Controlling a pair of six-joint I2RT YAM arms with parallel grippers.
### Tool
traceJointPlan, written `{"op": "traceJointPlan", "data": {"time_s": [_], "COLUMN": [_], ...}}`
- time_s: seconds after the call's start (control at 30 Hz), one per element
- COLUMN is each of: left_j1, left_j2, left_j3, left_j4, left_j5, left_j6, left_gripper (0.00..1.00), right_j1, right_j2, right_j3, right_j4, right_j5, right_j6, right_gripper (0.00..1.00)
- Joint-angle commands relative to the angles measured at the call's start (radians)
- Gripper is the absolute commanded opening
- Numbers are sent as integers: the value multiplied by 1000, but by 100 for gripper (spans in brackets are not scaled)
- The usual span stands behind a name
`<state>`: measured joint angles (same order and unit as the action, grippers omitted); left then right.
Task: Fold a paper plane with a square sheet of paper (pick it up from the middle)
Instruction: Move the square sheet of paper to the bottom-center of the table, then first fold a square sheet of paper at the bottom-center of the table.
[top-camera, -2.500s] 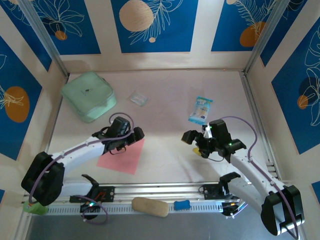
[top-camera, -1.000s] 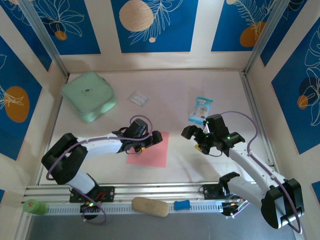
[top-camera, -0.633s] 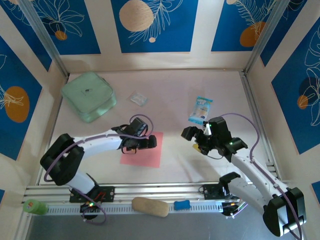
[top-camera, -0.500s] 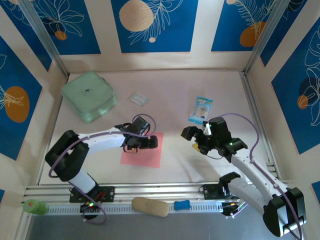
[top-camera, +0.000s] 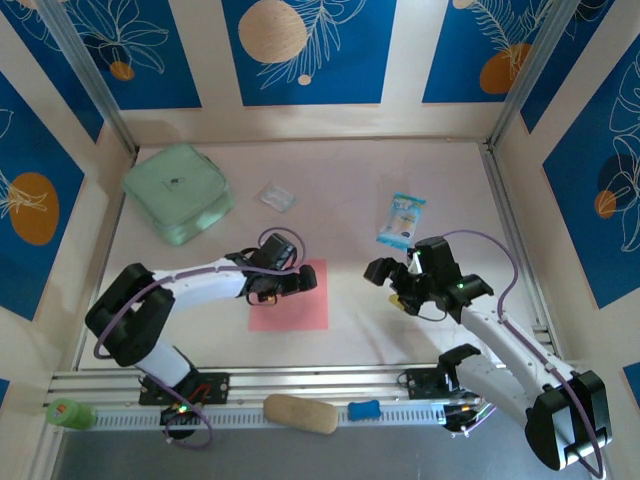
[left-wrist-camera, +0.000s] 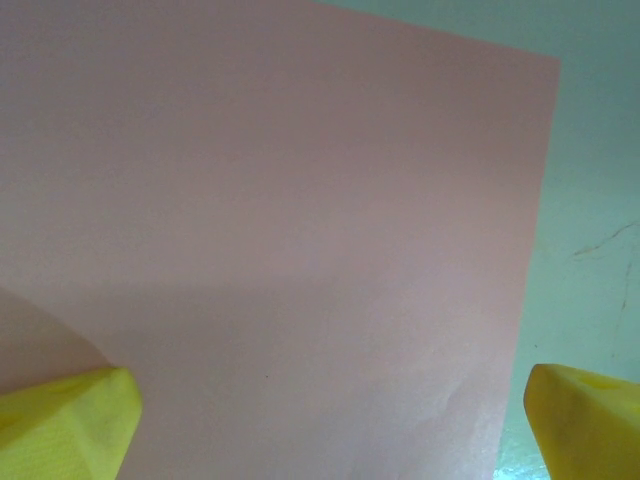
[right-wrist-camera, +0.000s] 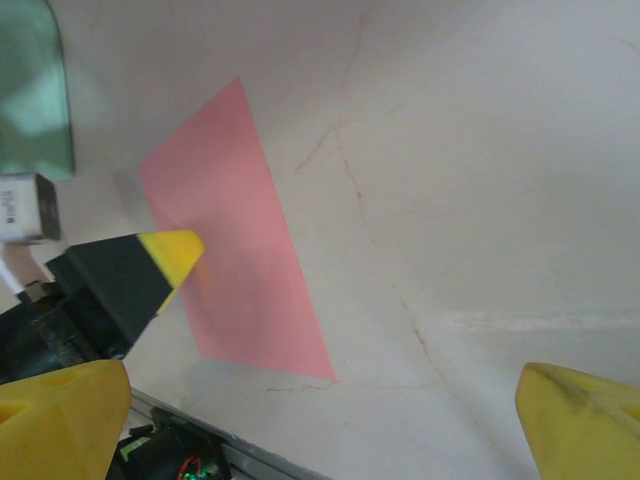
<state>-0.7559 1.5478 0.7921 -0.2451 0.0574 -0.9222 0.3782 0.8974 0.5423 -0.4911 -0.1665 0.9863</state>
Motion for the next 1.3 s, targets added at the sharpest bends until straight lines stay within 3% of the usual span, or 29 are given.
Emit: {"op": "traceJointPlan", "data": {"time_s": [0.0, 0.17, 0.33, 0.43, 0.77, 1.27], "left_j1": [-9, -8, 13, 21, 20, -12], "left_j2": [-44, -129, -185, -163, 58, 212], "left_j3": [4, 15, -24, 1, 186, 310], "left_j4": [-122, -188, -128, -173, -345, -467], "left_j5": [-69, -216, -157, -156, -55, -80], "left_j6": [39, 161, 212, 204, 281, 267], "left_gripper": [100, 100, 100, 100, 100, 100], "right_j1": [10, -4, -117, -136, -55, 13], "right_j2": [2, -39, -133, -130, -23, 64], "right_j3": [81, 97, -32, -56, -1, 42], "right_j4": [-125, -110, 86, 101, -19, -36], "right_j5": [62, 72, -143, -203, -120, -62], "right_j6": [-83, -100, -33, -39, -86, -81], "right_gripper": [99, 99, 99, 99, 99, 99]}}
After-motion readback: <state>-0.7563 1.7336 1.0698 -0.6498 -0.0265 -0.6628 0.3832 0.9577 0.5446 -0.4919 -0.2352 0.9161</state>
